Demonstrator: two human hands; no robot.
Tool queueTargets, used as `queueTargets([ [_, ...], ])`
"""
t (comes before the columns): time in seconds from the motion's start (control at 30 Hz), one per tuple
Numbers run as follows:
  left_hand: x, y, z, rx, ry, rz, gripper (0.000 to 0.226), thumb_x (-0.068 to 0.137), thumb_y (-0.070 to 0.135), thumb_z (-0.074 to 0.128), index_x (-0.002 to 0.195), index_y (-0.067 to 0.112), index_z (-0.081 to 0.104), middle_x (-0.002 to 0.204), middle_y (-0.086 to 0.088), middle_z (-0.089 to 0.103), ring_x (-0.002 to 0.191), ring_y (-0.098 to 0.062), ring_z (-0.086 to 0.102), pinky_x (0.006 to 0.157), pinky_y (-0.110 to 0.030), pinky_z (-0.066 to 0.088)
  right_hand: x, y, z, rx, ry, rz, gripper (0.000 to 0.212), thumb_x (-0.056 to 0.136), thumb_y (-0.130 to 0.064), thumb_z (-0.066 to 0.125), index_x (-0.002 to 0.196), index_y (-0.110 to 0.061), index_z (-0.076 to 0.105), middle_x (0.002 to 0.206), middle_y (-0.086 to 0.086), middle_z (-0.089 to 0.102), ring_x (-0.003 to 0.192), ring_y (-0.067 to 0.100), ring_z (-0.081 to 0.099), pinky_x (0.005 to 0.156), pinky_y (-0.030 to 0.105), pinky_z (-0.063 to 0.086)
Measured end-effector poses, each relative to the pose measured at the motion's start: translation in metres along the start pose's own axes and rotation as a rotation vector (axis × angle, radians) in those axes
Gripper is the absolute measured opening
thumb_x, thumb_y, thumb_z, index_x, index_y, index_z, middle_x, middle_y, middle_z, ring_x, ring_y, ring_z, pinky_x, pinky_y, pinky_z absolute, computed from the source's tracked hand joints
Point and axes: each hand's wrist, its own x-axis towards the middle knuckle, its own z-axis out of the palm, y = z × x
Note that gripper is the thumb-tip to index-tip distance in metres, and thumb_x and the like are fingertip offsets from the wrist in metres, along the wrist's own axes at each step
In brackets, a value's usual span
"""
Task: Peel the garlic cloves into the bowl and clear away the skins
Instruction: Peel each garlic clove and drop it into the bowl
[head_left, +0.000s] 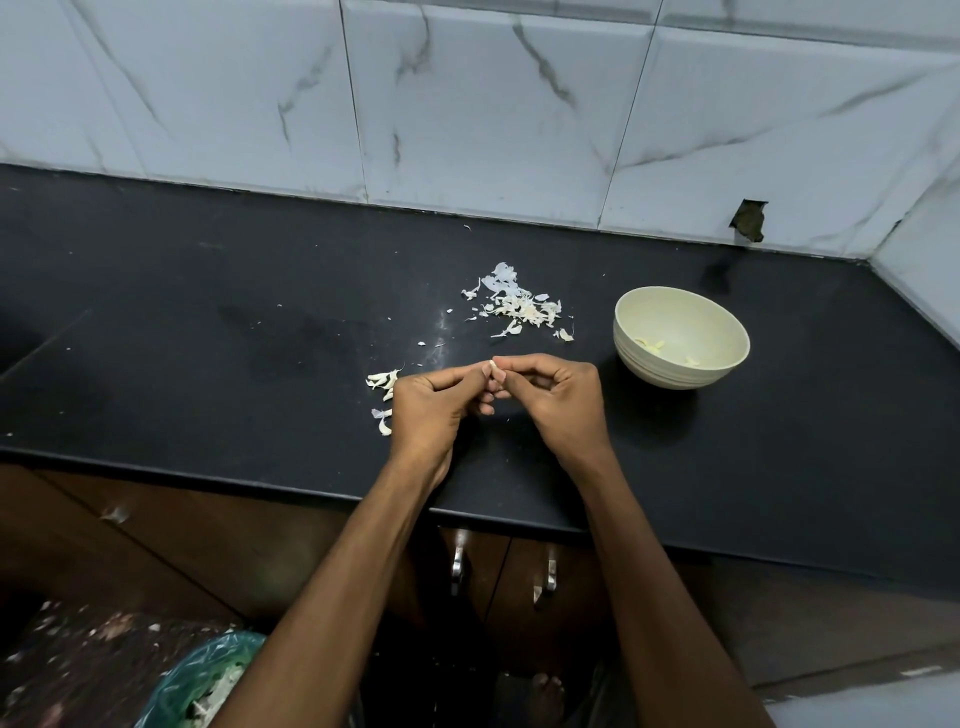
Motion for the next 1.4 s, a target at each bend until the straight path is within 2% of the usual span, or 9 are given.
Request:
queueTargets([
  [0.23, 0.0001, -0.0017, 0.0007, 0.038, 0.040, 0.035, 0.007, 0.090, -0.002, 0.074, 0.090, 0.000, 0.080, 0.075, -0.017, 0.074, 0.068, -0.016, 0.065, 0.056, -0.021, 0.049, -0.0012, -0.0027, 0.0009, 0.005, -0.025, -0.018, 0.016, 0.091, 0.002, 0.076, 0.102, -0.008, 0.080, 0.087, 0.007, 0.081, 0.080, 0.019, 0.078, 0.076, 0.027, 0.062],
  [0.53, 0.0020, 0.0009, -0.0032, -0.052, -0.015, -0.032, 0.011, 0.092, -0.001, 0.071, 0.099, -0.008, 0.077, 0.078, -0.015, 0.073, 0.067, -0.015, 0.063, 0.061, -0.022, 0.050, 0.0022, -0.0028, -0.0004, 0.137, -0.035, 0.043, 0.014, 0.091, 0.002, 0.074, 0.103, -0.003, 0.078, 0.088, 0.014, 0.080, 0.082, 0.024, 0.078, 0.077, 0.033, 0.063],
  [0.8, 0.0009, 0.0002, -0.0001, -0.035, -0.003, -0.018, 0.013, 0.092, 0.003, 0.074, 0.098, -0.007, 0.078, 0.078, -0.014, 0.074, 0.065, -0.015, 0.062, 0.061, -0.023, 0.051, 0.0031, 0.0007, -0.0010, 0.070, -0.015, 0.019, 0.017, 0.092, 0.000, 0.074, 0.109, 0.000, 0.078, 0.094, 0.012, 0.080, 0.089, 0.025, 0.078, 0.086, 0.038, 0.063],
  [0.9, 0.0016, -0.0007, -0.0014, -0.029, 0.007, -0.010, 0.013, 0.090, 0.002, 0.075, 0.098, -0.008, 0.078, 0.077, -0.015, 0.073, 0.065, -0.015, 0.059, 0.059, -0.023, 0.048, 0.0041, 0.0032, -0.0012, 0.053, -0.014, 0.006, 0.017, 0.091, 0.000, 0.075, 0.108, -0.001, 0.079, 0.096, 0.012, 0.080, 0.091, 0.028, 0.078, 0.085, 0.038, 0.062],
  [1.07, 0.0023, -0.0015, -0.0027, -0.025, 0.020, -0.009, 0.008, 0.089, 0.000, 0.075, 0.094, -0.005, 0.079, 0.074, -0.014, 0.072, 0.064, -0.014, 0.059, 0.057, -0.022, 0.047, 0.0033, 0.0025, -0.0001, 0.071, -0.034, 0.008, 0.016, 0.091, 0.001, 0.075, 0.106, -0.004, 0.080, 0.094, 0.011, 0.080, 0.088, 0.024, 0.078, 0.083, 0.033, 0.062],
  [1.2, 0.0027, -0.0029, -0.0010, -0.011, 0.049, -0.002, 0.007, 0.088, -0.002, 0.075, 0.093, -0.005, 0.079, 0.073, -0.015, 0.072, 0.063, -0.014, 0.059, 0.056, -0.021, 0.047, 0.0029, 0.0039, 0.0008, 0.049, -0.033, -0.004, 0.015, 0.090, 0.004, 0.076, 0.105, 0.003, 0.079, 0.094, 0.012, 0.080, 0.087, 0.026, 0.078, 0.084, 0.037, 0.063],
  [1.4, 0.0012, -0.0024, 0.0017, 0.013, 0.078, 0.016, 0.006, 0.088, -0.004, 0.075, 0.093, -0.005, 0.079, 0.073, -0.016, 0.073, 0.061, -0.012, 0.061, 0.055, -0.021, 0.046, 0.0030, 0.0053, 0.0015, -0.021, -0.020, -0.044, 0.015, 0.089, 0.004, 0.076, 0.103, 0.000, 0.081, 0.095, 0.009, 0.079, 0.085, 0.024, 0.078, 0.082, 0.035, 0.064],
])
